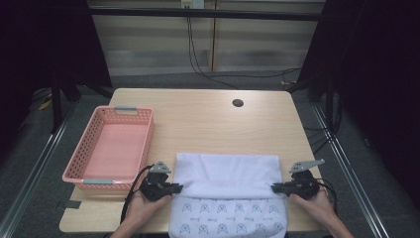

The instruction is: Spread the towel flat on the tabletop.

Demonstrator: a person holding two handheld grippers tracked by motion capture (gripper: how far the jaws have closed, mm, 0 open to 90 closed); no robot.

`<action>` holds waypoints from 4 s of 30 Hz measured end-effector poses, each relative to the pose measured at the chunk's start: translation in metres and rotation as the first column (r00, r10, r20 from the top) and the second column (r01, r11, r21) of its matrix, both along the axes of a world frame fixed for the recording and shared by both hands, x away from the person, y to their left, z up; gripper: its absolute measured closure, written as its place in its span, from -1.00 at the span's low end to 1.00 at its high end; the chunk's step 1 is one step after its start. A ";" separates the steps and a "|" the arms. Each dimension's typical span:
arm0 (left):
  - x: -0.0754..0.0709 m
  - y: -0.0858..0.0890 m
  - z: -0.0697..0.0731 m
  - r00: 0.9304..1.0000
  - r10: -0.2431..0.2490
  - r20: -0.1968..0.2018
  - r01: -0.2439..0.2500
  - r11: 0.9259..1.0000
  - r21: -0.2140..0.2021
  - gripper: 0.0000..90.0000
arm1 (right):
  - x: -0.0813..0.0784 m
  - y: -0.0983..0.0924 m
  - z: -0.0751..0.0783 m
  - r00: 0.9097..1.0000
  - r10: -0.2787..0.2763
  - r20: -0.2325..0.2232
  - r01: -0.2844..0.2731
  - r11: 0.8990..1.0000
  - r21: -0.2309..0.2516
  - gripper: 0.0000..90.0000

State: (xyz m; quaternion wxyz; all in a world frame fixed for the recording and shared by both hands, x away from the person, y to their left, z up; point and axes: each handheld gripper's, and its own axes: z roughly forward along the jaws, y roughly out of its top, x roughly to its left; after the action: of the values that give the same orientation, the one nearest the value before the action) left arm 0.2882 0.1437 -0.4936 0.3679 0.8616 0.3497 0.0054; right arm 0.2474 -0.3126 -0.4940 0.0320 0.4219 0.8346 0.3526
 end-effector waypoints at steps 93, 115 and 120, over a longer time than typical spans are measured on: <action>0.056 0.018 0.199 0.903 0.133 0.408 -0.016 0.961 -0.277 0.94 | 0.050 -0.019 0.203 0.888 -0.157 0.433 0.050 0.967 0.248 0.94; -0.043 0.033 0.076 0.976 -0.011 0.218 0.063 0.970 -0.235 0.93 | -0.072 -0.011 0.092 0.964 -0.031 0.263 -0.016 0.985 0.175 0.93; -0.059 0.040 0.042 0.987 -0.031 0.161 0.066 0.974 -0.218 0.92 | -0.081 -0.006 0.056 0.987 0.013 0.160 -0.036 0.989 0.143 0.93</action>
State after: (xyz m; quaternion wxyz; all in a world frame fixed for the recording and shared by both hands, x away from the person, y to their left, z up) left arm 0.2293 0.1832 -0.4521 0.4882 0.8203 0.2968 0.0247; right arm 0.1663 -0.3186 -0.4379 0.0632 0.3836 0.8067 0.4452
